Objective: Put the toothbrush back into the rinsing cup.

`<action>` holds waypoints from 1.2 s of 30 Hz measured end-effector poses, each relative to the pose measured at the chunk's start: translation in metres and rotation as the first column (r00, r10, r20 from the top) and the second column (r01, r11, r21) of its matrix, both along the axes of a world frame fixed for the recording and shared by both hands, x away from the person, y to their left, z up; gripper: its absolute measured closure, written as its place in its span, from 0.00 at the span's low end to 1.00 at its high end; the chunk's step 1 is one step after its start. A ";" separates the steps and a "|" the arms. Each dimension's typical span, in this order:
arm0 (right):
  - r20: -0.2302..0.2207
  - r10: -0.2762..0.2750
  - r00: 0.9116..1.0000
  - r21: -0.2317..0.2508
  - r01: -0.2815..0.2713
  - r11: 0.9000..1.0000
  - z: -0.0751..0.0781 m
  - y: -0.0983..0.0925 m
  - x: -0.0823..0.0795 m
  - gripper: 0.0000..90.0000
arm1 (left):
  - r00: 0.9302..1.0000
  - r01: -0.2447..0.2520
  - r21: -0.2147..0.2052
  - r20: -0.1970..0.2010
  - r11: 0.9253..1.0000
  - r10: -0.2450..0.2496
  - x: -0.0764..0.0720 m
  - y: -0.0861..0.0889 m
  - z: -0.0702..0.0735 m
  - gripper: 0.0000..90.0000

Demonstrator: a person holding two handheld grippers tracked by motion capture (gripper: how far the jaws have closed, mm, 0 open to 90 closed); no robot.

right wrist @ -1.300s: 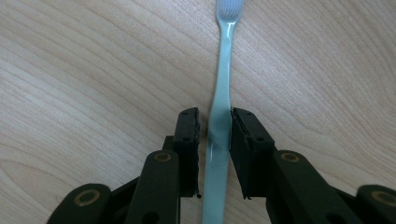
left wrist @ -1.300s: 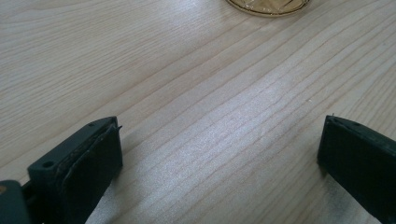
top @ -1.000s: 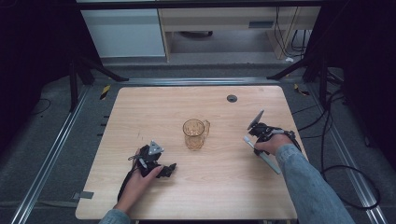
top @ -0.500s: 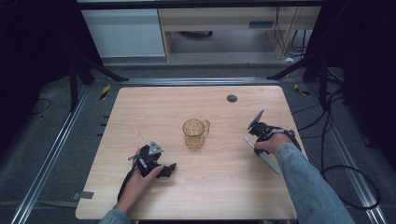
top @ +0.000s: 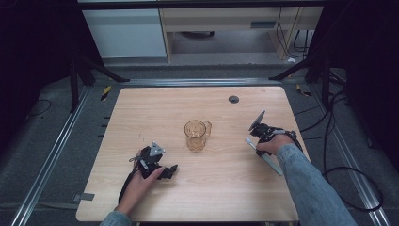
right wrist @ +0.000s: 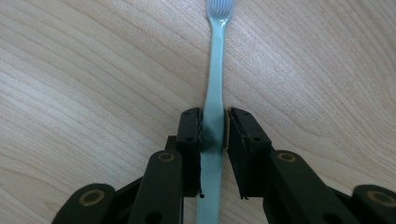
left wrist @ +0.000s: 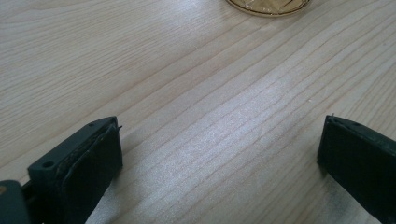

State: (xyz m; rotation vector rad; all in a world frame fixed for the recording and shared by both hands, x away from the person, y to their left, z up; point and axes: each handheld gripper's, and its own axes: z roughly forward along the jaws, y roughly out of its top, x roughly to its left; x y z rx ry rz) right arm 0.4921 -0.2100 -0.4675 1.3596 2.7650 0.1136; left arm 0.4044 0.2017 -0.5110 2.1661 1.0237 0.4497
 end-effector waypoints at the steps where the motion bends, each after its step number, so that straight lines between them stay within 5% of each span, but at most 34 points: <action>1: 0.000 0.000 1.000 -0.002 0.000 1.000 0.000 0.000 0.000 0.84 | 1.000 -0.001 0.001 0.000 1.000 0.001 0.000 0.000 0.000 0.00; 19: 0.001 0.013 1.000 0.002 -0.013 1.000 0.001 -0.001 0.000 0.88 | 1.000 -0.001 0.000 0.000 1.000 0.001 0.000 0.000 0.000 0.00; 36: 0.100 -0.003 0.995 0.134 -0.011 0.991 0.036 0.001 -0.008 0.88 | 1.000 0.001 0.003 0.002 1.000 -0.001 0.000 0.000 0.000 0.00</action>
